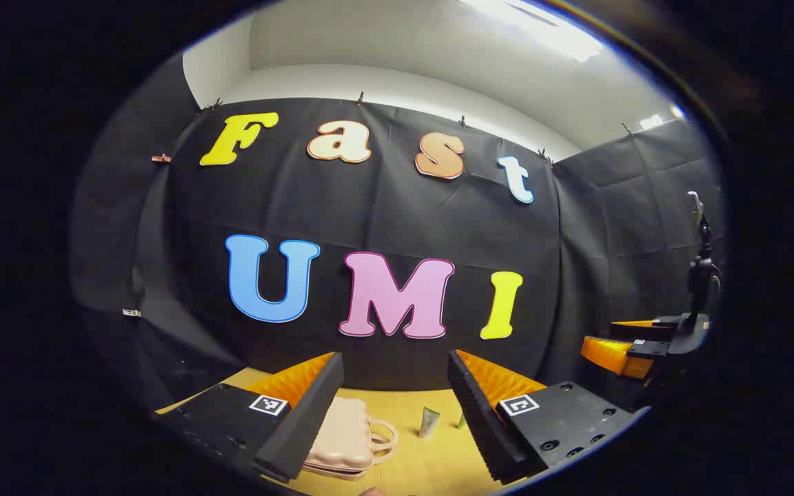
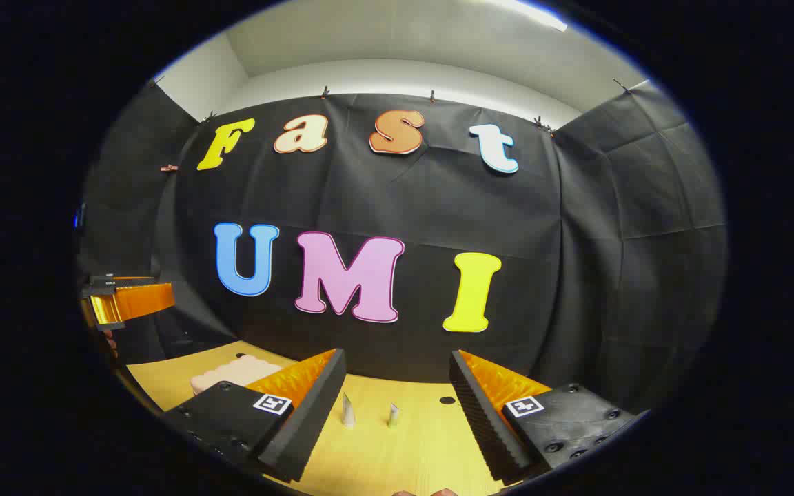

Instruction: First open the suitcase, pack the skin care products into it, and then close the suitcase.

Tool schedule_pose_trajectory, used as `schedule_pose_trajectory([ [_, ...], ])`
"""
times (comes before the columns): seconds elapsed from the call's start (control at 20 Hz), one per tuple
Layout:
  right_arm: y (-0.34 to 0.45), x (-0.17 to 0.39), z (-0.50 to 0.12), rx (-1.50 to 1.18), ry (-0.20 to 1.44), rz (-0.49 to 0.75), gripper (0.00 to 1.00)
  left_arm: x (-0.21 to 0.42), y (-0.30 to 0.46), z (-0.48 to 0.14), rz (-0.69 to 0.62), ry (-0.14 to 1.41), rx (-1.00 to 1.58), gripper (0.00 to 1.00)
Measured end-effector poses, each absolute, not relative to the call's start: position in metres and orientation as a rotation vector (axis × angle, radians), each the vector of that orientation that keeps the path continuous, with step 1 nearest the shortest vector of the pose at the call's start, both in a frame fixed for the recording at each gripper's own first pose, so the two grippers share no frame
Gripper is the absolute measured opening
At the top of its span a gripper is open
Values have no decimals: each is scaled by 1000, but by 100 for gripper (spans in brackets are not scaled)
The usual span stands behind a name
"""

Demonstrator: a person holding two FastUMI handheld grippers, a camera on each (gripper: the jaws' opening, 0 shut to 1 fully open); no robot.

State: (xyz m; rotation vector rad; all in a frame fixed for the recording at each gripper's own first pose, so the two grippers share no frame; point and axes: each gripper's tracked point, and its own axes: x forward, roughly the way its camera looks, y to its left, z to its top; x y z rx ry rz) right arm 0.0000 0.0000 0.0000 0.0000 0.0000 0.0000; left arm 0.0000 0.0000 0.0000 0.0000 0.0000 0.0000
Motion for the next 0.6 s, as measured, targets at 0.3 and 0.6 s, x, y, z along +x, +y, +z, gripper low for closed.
schedule_pose_trajectory([
  [0.3, -13, 2, 4, 20, -14, -16, 96, -4, -8, -1, -7, -2, 28, 95],
  [0.6, -16, 6, 7, 13, -11, -1, 96, -1, -6, 4, 10, -9, 25, 95],
])
